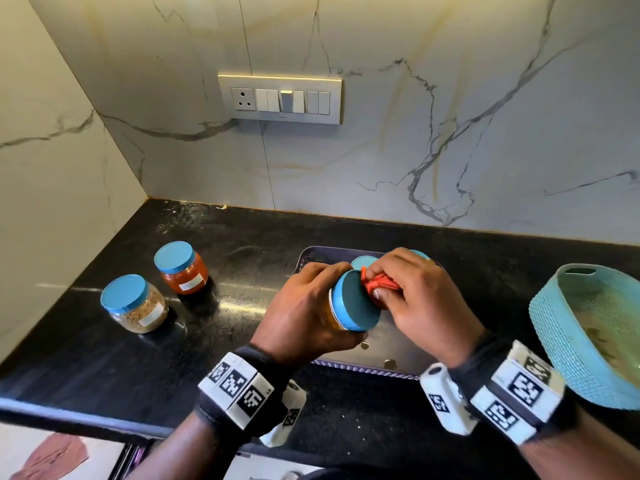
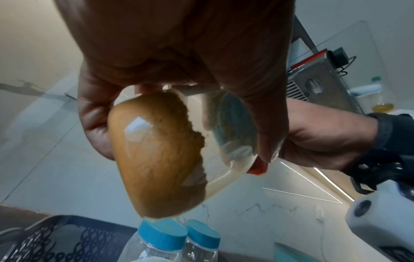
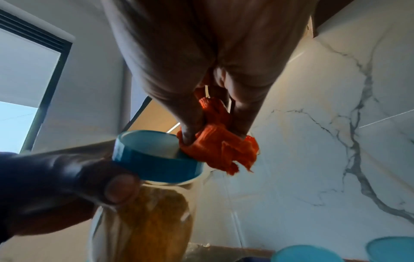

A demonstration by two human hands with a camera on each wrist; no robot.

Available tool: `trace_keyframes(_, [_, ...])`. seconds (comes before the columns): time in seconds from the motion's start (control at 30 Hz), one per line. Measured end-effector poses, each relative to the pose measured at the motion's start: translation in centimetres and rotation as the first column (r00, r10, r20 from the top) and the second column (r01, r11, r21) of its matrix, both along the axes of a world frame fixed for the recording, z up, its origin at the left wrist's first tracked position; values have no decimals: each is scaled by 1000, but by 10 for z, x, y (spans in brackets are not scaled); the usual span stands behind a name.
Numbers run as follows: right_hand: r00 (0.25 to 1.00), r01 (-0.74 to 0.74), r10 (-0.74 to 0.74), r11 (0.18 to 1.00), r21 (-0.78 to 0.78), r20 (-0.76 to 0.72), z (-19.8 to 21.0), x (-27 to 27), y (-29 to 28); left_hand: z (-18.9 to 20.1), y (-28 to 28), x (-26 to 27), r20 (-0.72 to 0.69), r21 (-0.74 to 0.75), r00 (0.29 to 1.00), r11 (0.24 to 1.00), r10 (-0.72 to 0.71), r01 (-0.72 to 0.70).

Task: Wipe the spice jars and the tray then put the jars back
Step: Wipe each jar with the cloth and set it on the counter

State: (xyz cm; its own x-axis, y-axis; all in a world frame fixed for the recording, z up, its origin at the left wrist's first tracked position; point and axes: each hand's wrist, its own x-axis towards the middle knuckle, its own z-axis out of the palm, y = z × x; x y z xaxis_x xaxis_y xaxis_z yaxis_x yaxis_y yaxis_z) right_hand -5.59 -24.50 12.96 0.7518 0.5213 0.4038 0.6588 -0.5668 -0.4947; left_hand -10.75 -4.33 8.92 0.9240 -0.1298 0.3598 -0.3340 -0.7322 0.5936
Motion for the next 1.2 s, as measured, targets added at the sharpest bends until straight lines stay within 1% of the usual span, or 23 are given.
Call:
trace_keyframes(0.1, [999, 3, -5, 999, 53, 37, 9, -6, 22, 4, 2, 6, -2, 8, 1000, 1000, -3, 3])
trace_keyframes(0.17, [998, -65, 63, 994, 84, 26, 9, -19, 27, 8, 9, 7, -12, 21, 1000, 1000, 5, -5])
trace_keyframes(0.23, [991, -130, 128, 990, 58, 38, 5, -28, 21, 10, 15, 8, -4, 6, 1000, 1000, 26, -26])
trace_keyframes(0.33, [984, -162, 162, 987, 4, 70, -1, -29, 10, 10, 15, 5, -25, 7, 999, 999, 42, -42])
trace_keyframes(0.43, [990, -120, 115, 991, 53, 87, 2, -23, 18, 7, 9, 5, -45, 40, 999, 999, 31, -29])
trace_keyframes(0.53, [995, -75, 68, 992, 98, 76, 6, -21, 26, 12, 9, 4, -47, 83, 998, 996, 36, -32])
trace_keyframes(0.63, [987, -117, 114, 993, 25, 109, 7, -27, 19, 18, 12, 4, -19, 67, 999, 997, 39, -37])
trace_keyframes(0.73, [961, -172, 190, 980, -104, 199, 10, -31, 8, 19, 16, 4, -23, 24, 997, 997, 78, -77])
trace_keyframes(0.83, [936, -155, 218, 960, -235, 274, 9, -27, -5, 18, 16, 1, -13, 11, 995, 995, 98, -98])
trace_keyframes(0.9, [934, -141, 217, 954, -264, 283, 6, -20, -11, 17, 15, -1, -1, 2, 995, 995, 102, -102])
trace_keyframes(1.03, [957, -99, 148, 975, -198, 251, 3, -5, -12, 16, 11, -4, -6, -1, 995, 995, 95, -95])
trace_keyframes(1.1, [968, -63, 93, 989, -132, 234, 5, 1, -7, 16, 8, -6, 4, 18, 996, 996, 86, -86])
trace_keyframes(1.2, [990, -43, 43, 999, 0, 132, 10, 6, 7, 18, 4, -5, 30, 41, 997, 996, 73, -74])
